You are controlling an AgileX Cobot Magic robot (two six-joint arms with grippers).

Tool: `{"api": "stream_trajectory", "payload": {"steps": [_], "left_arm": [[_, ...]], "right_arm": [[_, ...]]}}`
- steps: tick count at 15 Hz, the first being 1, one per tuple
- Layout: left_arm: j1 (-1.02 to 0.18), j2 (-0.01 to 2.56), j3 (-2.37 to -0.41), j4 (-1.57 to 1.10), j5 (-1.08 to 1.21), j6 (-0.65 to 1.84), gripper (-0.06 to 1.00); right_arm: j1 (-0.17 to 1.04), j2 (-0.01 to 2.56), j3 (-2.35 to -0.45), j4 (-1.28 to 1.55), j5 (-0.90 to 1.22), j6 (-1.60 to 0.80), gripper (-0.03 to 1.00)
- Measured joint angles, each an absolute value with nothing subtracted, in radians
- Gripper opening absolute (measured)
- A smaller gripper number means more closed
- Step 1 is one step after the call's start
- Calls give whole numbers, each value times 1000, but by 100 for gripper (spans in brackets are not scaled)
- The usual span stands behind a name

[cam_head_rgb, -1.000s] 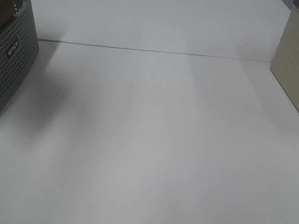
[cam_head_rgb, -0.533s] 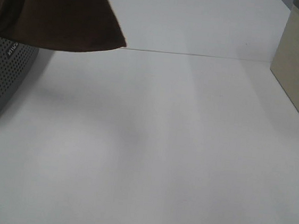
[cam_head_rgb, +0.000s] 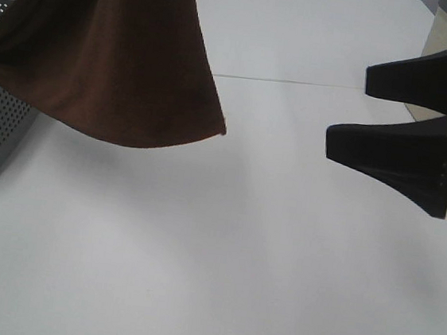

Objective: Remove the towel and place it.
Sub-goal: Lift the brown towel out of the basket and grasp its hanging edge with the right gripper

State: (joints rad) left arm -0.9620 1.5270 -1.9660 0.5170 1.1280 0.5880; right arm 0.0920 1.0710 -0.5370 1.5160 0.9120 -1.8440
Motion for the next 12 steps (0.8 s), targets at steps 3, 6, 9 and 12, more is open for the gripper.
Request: {"api": "stream_trajectory", "payload": {"steps": [3,6,9,12], "left_arm": [[-963,1527,-1966,477,1127,588,0],[-963,1527,-1966,462,1107,588,0],[-963,1527,-1966,453,1103,587,0],[-963,1527,-1966,443,1117,587,0]], "right_arm": [[169,1285,-632,1601,1029,-1926,88],[336,1411,-740,1585,922,-1914,88],[371,1498,-818,1581,860,-1897,88],[371,1503,-841,1581,841,-1897,88]]}}
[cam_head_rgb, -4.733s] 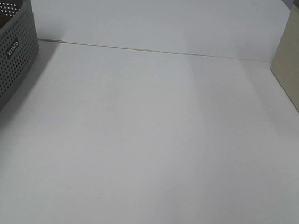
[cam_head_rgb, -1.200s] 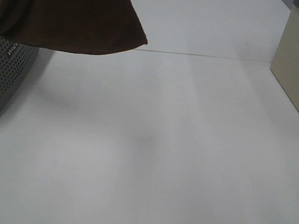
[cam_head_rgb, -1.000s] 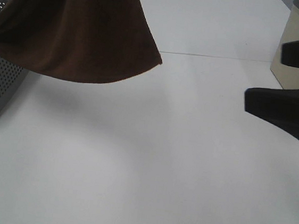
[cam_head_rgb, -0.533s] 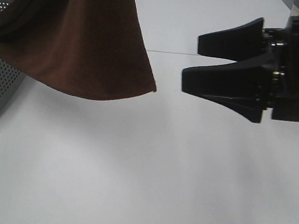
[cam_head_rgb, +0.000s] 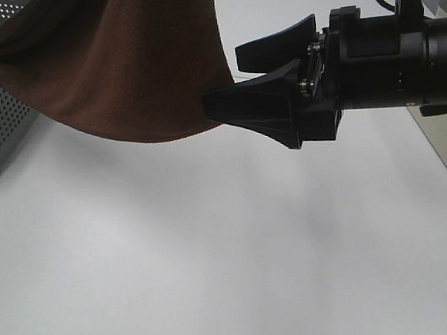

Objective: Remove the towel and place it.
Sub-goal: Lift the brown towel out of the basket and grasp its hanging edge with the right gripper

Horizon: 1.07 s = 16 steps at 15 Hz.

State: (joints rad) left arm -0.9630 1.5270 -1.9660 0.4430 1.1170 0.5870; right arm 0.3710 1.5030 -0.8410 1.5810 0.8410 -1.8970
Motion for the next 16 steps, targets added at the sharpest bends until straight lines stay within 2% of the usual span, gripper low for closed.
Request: {"api": "stream_trajectory", "payload": {"steps": [4,6,7,10,13,16], "left_arm": [[-963,1527,-1966,438,1119,587,0],[-963,1527,-1966,436,1070,587,0],[-963,1527,-1966,436,1050,587,0],[-963,1527,-1966,438,1051,587,0],[-963,1527,-1966,438,1052,564,0],[-963,1527,-1966,438,1052,556,0]], "right_arm": [[383,1516,-856,1580,857,-1908,88],[433,1551,-890,1580,877,-1917,88],[495,1580,-917,1579,878,-1919,88],[510,1582,-921,1562,870,-1904,85],[510,1582,-921,1526,845,-1869,66],[510,1582,-921,1525,837,-1858,34]]}}
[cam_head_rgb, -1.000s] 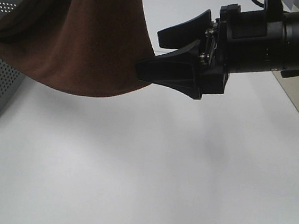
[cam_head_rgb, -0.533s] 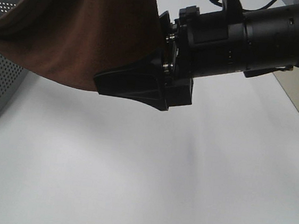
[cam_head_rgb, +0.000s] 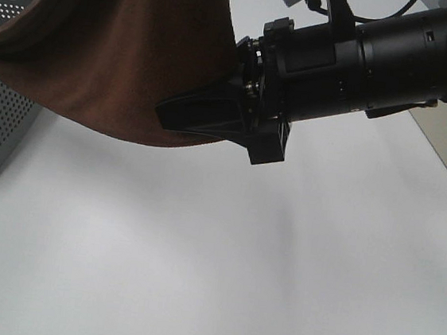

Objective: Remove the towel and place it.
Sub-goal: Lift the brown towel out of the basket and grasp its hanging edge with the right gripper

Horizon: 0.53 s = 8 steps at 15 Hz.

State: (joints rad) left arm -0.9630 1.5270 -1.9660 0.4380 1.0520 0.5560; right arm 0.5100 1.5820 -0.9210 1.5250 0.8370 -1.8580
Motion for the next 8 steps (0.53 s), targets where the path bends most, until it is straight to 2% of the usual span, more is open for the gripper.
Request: {"api": "stream_trajectory", "payload": {"steps": [2,3,4,8], "left_arm": [[-963,1527,-1966,438,1052,551,0],[-963,1527,-1966,438,1052,549,0],[-963,1527,-1966,438,1052,549,0],[-963,1527,-1966,438,1056,545,0]], "right_arm": [[510,1582,-921,1525,836,-1854,9],[510,1582,-921,1523,841,-1854,4],[510,1582,-921,1522,842,-1853,1],[510,1582,-921,1529,832,-1797,1]]}}
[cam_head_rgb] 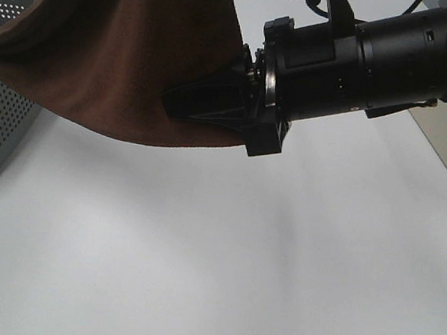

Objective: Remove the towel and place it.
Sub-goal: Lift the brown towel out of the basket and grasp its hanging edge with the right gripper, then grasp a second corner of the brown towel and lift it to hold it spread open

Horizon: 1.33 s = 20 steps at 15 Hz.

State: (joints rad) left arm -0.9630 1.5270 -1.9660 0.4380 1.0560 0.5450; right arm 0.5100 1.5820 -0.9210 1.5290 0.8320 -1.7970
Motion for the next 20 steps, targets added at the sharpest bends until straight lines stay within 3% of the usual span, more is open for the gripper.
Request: {"api": "stream_trajectory", "payload": {"steps": [7,12,16,20], "left_arm": [[-963,1527,-1966,438,1060,541,0],[-963,1527,-1966,452,1060,522,0],[-938,1527,-1966,496,1058,440,0],[-833,1527,-1966,509,939,332,0]], "right_arm": [[510,1582,-1004,1380,779,-1342,1],[510,1582,-1227,963,912,-749,1],[510,1582,-1436,639,1068,-419,1],[510,1582,-1684,250,1149,-203,1]]}}
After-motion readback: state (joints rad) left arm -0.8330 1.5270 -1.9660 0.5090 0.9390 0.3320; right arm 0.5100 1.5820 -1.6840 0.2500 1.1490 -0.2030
